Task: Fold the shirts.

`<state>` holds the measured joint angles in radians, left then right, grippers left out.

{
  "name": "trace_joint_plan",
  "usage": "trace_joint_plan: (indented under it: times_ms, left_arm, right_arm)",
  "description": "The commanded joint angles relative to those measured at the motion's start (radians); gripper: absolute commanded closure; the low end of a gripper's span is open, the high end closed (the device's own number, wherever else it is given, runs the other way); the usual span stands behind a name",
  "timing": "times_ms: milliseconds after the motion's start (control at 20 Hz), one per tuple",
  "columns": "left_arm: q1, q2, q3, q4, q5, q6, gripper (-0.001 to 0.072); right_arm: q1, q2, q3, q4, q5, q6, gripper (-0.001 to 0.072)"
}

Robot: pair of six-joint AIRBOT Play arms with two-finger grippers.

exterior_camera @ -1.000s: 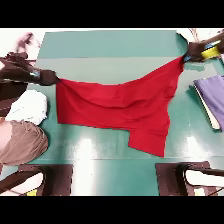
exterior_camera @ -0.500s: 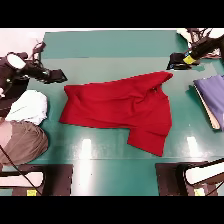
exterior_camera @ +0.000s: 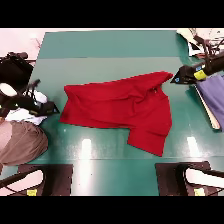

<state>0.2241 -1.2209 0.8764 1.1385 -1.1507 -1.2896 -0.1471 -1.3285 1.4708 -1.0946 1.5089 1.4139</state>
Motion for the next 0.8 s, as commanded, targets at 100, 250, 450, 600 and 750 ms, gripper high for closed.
trace_joint_plan:
  times_ms: [100, 250, 450, 600, 750]
  left_arm:
    - [0.008, 0.029, -0.188, -0.096, 0.081, 0.043, 0.0168]
    - [0.008, 0.028, -0.188, -0.171, 0.139, 0.069, 0.0169]
    - [0.008, 0.027, -0.188, -0.183, 0.169, 0.068, 0.017]
    - [-0.058, 0.027, -0.188, -0.188, 0.175, 0.069, 0.0312]
    - [-0.132, 0.027, -0.183, -0.172, 0.192, 0.067, 0.0683]
  right_arm:
    - [-0.006, 0.116, -0.191, 0.055, -0.078, -0.013, 0.0374]
    - [-0.006, 0.151, -0.238, 0.055, -0.087, -0.013, 0.0374]
    - [-0.006, 0.188, -0.265, 0.055, -0.097, -0.013, 0.0374]
    - [-0.006, 0.209, -0.299, 0.054, -0.109, -0.013, 0.0374]
    - [-0.006, 0.208, -0.346, 0.037, -0.092, -0.013, 0.0374]
